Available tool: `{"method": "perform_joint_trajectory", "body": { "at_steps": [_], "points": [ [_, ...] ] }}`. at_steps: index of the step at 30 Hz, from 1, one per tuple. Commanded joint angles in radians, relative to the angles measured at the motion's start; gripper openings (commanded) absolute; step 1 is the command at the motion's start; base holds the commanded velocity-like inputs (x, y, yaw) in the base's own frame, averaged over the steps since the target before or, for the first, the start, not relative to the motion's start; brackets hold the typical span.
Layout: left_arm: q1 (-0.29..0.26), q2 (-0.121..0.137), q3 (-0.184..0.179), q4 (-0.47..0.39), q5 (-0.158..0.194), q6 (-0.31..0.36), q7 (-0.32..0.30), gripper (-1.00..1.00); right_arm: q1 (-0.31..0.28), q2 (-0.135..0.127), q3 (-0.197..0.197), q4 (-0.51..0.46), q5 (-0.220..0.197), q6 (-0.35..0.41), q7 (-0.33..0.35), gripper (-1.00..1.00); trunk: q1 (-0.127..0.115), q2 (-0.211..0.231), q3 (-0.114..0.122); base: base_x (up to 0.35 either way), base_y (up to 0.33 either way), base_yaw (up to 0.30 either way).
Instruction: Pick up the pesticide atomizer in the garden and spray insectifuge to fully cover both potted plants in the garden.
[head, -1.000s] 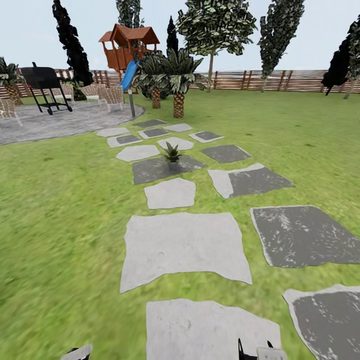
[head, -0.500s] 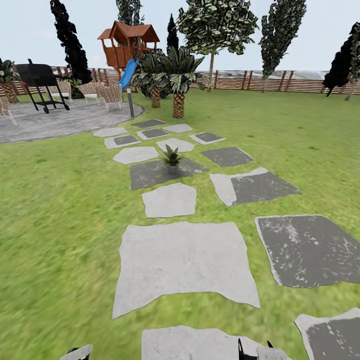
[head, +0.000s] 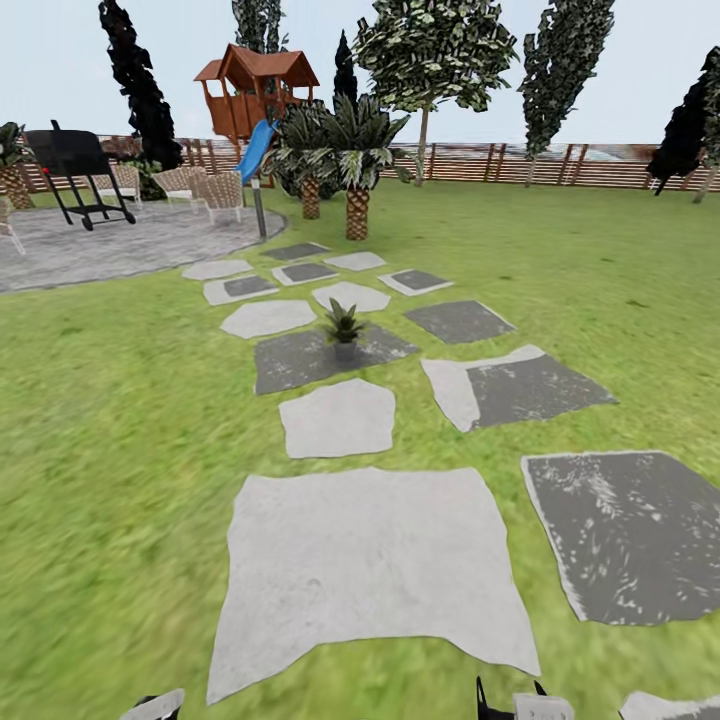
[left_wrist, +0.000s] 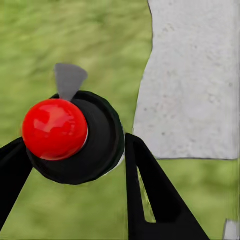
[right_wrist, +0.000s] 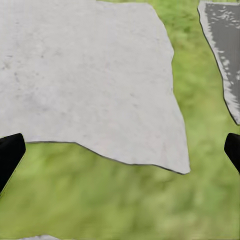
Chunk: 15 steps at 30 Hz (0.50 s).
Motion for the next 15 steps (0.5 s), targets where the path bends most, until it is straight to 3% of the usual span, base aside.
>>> {"method": "perform_joint_trajectory", "body": {
  "at_steps": [1,15],
  "points": [
    [-0.001,0.0,0.0,0.001,0.007,-0.003,-0.005,-1.0,-0.001,0.0,0.009,0.001,-0.006,-0.002,-0.004,1.0,0.0,0.0,-0.001,0.339,0.0,0.0],
    [0.001,0.0,0.0,0.002,0.007,-0.003,-0.005,-1.0,-0.001,0.0,0.009,0.001,-0.005,-0.002,-0.004,1.0,0.0,0.0,-0.001,0.339,0.0,0.0]
  ]
}}
